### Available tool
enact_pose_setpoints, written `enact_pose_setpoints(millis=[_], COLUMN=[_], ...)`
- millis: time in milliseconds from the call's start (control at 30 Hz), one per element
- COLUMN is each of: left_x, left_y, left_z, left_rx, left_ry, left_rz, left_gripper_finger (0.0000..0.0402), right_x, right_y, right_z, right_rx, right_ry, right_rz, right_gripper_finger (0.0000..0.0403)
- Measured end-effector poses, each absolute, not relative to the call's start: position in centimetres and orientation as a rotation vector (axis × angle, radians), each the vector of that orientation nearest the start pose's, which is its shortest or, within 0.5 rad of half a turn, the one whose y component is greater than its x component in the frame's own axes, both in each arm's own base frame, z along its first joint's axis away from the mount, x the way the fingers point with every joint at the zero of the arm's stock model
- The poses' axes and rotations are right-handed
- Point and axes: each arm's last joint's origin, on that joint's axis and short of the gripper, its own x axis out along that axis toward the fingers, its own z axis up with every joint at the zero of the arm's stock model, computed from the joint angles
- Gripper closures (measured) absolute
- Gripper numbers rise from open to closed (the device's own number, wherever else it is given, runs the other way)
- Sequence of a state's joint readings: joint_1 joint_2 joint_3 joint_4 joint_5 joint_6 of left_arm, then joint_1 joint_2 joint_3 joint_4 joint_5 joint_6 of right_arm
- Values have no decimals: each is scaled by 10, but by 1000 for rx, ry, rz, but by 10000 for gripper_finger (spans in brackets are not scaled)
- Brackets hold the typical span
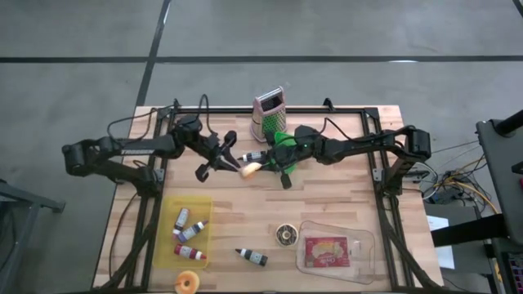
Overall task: Pick & Place Food Item
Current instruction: Put the pink donut into the green bin
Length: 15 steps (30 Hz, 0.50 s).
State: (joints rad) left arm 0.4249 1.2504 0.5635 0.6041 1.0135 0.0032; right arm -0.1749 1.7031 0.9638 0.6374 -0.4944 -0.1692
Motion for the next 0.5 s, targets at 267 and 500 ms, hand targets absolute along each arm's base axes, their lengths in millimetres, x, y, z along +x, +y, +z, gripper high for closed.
enact_pose_setpoints(millis=[267, 500], left_x=[216, 203], left_y=[75, 81], left_z=[240, 223], left_rx=[-22, -62], left_ry=[38, 84], left_rz=[-475, -167], left_gripper_finger=[301, 288], right_x=[365, 366], right_y=[-51, -53], right_z=[234, 231], right_rx=[-132, -130], right_ry=[76, 113], right_rz=[318, 266], right_gripper_finger=[394, 393])
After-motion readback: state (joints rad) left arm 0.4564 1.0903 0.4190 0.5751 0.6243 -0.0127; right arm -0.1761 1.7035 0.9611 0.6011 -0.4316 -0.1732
